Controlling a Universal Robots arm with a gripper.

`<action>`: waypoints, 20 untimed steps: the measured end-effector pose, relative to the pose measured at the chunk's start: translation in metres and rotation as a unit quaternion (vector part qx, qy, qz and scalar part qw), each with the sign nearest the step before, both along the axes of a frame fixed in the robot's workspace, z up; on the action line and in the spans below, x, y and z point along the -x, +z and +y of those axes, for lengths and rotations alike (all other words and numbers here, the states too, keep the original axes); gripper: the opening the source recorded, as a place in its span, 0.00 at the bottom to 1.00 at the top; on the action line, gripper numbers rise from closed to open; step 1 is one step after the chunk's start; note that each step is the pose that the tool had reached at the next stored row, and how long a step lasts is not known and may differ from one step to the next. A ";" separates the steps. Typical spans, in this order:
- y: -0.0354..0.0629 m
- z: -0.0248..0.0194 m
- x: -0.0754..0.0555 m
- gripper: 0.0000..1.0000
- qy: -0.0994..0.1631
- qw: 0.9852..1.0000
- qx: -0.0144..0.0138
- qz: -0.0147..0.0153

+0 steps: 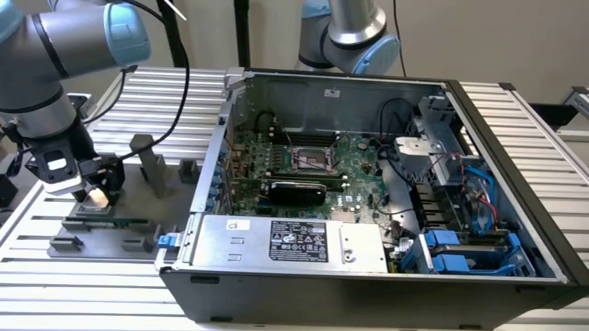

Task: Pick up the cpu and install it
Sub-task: 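Pick up the cpu and move it towards the insertion slot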

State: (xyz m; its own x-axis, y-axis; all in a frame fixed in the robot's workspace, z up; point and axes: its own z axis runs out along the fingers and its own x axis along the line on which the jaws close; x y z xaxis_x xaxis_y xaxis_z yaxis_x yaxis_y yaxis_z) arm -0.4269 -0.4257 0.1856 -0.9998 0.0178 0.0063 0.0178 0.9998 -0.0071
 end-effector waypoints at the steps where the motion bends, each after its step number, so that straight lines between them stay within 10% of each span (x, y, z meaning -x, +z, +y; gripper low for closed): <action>1: 0.0000 0.0001 0.000 0.62 0.000 1.000 0.000 0.000; 20: 0.0117 0.0002 0.000 0.55 0.000 1.000 0.000 0.000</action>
State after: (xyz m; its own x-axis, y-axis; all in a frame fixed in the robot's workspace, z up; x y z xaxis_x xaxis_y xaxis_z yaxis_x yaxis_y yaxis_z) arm -0.4269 -0.4255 0.1973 -0.9998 0.0177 0.0068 0.0176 0.9998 -0.0072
